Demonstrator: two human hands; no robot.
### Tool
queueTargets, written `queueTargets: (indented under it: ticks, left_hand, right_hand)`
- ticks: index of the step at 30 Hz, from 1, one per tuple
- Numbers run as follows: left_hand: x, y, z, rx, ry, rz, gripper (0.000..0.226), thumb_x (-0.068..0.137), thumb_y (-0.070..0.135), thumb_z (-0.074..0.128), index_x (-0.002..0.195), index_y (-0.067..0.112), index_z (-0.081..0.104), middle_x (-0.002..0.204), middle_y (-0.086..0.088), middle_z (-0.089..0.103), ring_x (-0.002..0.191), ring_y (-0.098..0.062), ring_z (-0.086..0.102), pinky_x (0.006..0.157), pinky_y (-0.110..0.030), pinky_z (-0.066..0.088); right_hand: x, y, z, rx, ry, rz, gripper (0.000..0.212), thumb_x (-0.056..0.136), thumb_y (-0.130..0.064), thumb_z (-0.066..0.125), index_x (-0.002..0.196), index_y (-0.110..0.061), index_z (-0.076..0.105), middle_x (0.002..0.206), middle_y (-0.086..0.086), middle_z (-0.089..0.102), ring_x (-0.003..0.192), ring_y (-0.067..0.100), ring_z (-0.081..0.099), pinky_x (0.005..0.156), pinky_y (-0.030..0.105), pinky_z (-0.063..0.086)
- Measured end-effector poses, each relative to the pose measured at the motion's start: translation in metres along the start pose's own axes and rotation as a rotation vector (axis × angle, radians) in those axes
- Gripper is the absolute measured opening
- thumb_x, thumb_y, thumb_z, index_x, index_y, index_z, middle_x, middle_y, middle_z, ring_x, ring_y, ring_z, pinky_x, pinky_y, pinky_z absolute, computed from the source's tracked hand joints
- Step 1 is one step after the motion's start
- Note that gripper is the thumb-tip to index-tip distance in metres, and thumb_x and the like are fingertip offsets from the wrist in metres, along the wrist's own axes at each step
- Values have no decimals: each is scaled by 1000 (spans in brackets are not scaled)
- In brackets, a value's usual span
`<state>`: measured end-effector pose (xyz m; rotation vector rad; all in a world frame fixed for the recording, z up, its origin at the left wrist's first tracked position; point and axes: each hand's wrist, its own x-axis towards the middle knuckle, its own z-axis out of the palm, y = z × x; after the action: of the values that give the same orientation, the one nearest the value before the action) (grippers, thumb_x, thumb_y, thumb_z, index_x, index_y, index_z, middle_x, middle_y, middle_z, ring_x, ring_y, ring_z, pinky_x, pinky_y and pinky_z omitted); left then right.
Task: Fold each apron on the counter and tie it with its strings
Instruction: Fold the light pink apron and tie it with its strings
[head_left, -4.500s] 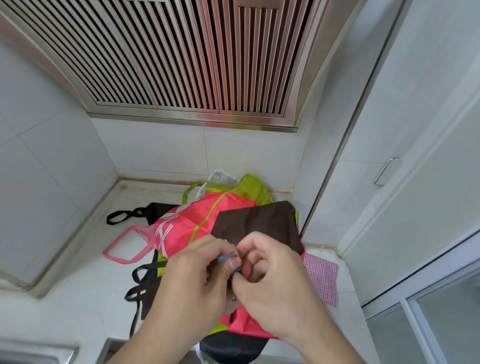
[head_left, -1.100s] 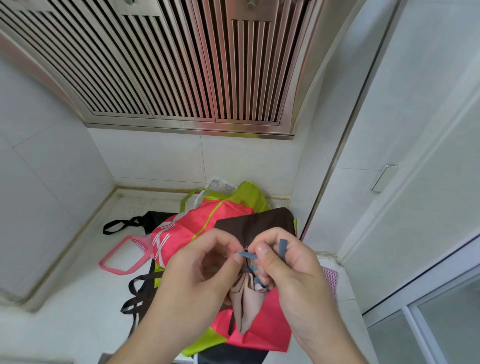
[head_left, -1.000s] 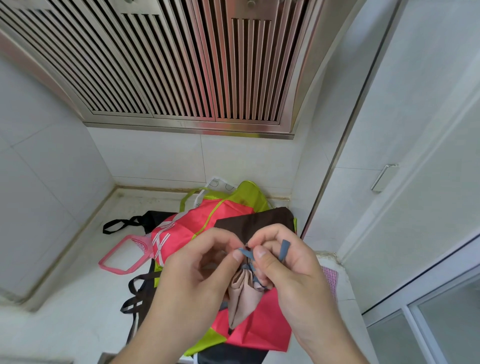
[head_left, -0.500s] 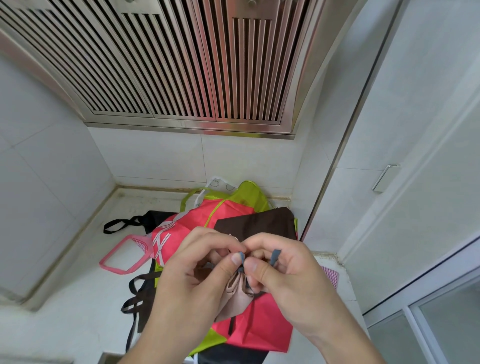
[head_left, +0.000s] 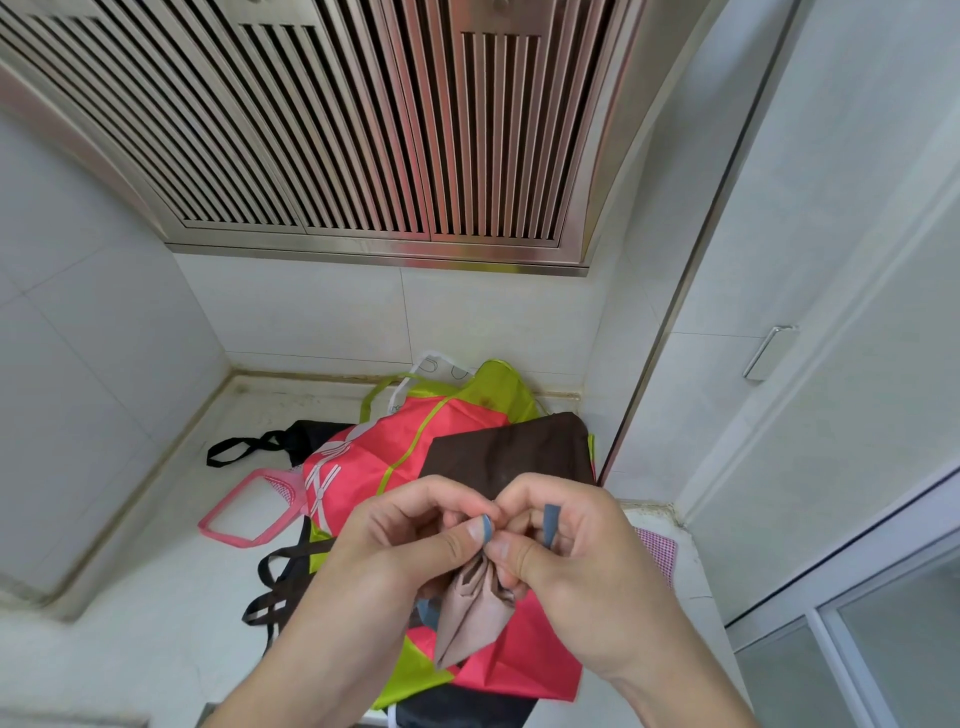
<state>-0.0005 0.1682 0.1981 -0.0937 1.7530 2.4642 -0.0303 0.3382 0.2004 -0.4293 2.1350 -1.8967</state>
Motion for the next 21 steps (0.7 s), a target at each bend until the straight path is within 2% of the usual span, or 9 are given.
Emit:
queueTargets:
  ticks: [2, 5, 7, 9, 11, 13, 15, 19, 21]
  left_hand:
    - [0, -1, -3, 5, -16, -17, 23, 79, 18, 78, 95, 2, 76, 80, -20, 63, 77, -35, 64, 80, -48, 46]
    - [0, -5, -6, 11, -2, -19, 40, 73, 31, 82, 104, 5, 78, 79, -15, 55, 72, -27, 50, 65, -29, 50]
    - [-1, -11, -6, 70, 23, 29, 40, 71, 28, 86, 104, 7, 79, 85, -19, 63, 79, -29, 60, 69, -28, 55]
    - [-2, -14, -4, 136, 80, 74, 28, 73, 17, 92, 98, 9, 83, 91, -25, 74, 83, -28, 71, 74, -29, 60]
    - [-3, -12, -1, 129, 151, 70, 25, 68, 7, 90, 92, 9, 84, 91, -26, 77, 80, -28, 76, 70, -28, 62]
    - [-4, -8, 2, 90, 175, 42, 22, 67, 6, 81, 88, 8, 85, 89, -24, 78, 76, -26, 77, 64, -26, 61]
    - [-6, -4, 3, 81, 183, 27, 22, 66, 9, 80, 87, 8, 85, 89, -24, 78, 76, -28, 77, 65, -30, 62]
    - [-6, -3, 2, 59, 190, -20, 34, 62, 23, 83, 92, 8, 85, 95, -26, 77, 87, -37, 73, 92, -52, 56]
    - [-6, -1, 3, 43, 158, -69, 37, 66, 25, 81, 98, 7, 84, 101, -26, 77, 94, -40, 74, 99, -58, 53]
  right_hand:
    - [-1, 1, 1, 10, 36, 1, 26, 93, 5, 68, 80, -18, 73, 63, 5, 64, 61, 14, 62, 61, 33, 51]
    - [-1, 2, 1, 7, 117, 7, 30, 93, 4, 69, 77, -21, 72, 62, 3, 64, 60, 12, 63, 61, 33, 51]
    - [-1, 0, 0, 13, 135, 1, 29, 93, 3, 70, 77, -21, 72, 62, 3, 65, 60, 13, 65, 61, 33, 52]
    - [-2, -2, 1, 10, 128, -4, 27, 93, 3, 70, 78, -20, 73, 63, 4, 65, 60, 14, 65, 61, 34, 53]
    - [-2, -3, 2, -12, 115, -6, 25, 93, 3, 69, 79, -18, 72, 63, 5, 65, 60, 13, 64, 61, 35, 53]
    - [-2, -4, 1, -43, 100, -11, 23, 93, 2, 69, 80, -16, 72, 63, 5, 65, 60, 13, 63, 61, 34, 54]
    - [-2, -5, 0, -82, 79, -19, 21, 93, 0, 71, 81, -17, 73, 64, 5, 66, 60, 14, 65, 61, 35, 55]
    - [-3, -5, 3, -158, 80, -54, 16, 94, -6, 72, 84, -18, 73, 65, 2, 66, 61, 19, 65, 60, 41, 56]
    - [-4, -3, 4, -217, 91, -91, 15, 94, -8, 69, 86, -20, 72, 67, 0, 62, 65, 27, 62, 60, 46, 53]
